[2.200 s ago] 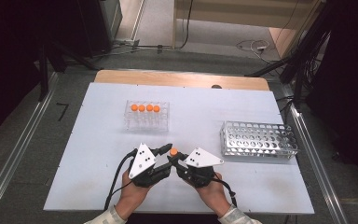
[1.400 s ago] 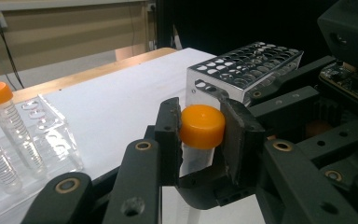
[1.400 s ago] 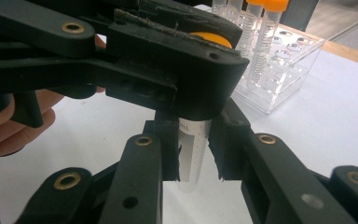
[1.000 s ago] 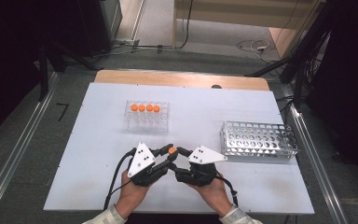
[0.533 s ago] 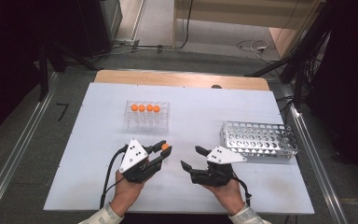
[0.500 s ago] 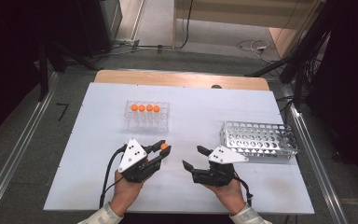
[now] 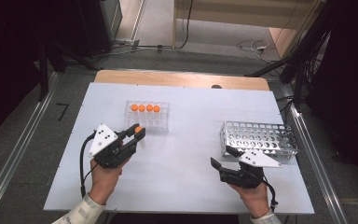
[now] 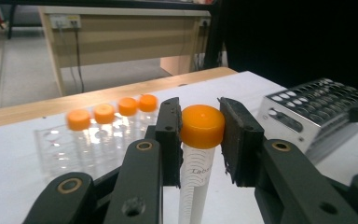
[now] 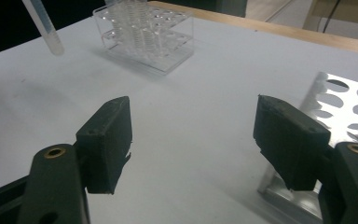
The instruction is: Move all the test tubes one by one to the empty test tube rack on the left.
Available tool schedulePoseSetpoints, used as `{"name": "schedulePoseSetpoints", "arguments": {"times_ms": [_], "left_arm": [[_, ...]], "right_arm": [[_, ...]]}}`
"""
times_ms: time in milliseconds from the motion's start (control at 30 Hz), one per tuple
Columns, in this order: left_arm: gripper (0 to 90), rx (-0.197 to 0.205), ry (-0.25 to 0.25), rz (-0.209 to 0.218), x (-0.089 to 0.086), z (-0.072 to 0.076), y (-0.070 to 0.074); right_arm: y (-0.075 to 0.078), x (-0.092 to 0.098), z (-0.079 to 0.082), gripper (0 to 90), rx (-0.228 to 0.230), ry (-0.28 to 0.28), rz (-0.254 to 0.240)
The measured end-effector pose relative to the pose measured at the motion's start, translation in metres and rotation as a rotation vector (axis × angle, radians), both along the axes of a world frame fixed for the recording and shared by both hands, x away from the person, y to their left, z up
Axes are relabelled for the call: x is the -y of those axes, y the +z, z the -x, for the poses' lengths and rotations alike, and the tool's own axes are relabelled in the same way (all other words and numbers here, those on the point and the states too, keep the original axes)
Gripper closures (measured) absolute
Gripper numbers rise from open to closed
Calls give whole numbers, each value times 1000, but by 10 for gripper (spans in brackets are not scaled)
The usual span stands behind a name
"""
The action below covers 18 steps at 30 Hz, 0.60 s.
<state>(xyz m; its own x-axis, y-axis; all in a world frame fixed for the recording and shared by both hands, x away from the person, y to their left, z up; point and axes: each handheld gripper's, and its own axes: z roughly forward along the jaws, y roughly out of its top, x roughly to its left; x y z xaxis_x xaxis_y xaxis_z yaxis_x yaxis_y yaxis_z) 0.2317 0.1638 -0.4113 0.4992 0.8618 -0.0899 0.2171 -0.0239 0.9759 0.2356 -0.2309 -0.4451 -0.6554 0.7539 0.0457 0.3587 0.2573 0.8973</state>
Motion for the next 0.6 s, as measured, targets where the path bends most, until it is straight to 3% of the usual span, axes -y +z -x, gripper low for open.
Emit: {"name": "schedulePoseSetpoints", "arguments": {"times_ms": [267,600], "left_arm": [[701,-3,69,-13,-17,-12,3],[701,-1,149,-16,-34,-35,10]], "right_arm": [[-1,22,1,264,0,-55,-3],[-1,31,2,265,0,-83,-9]]}}
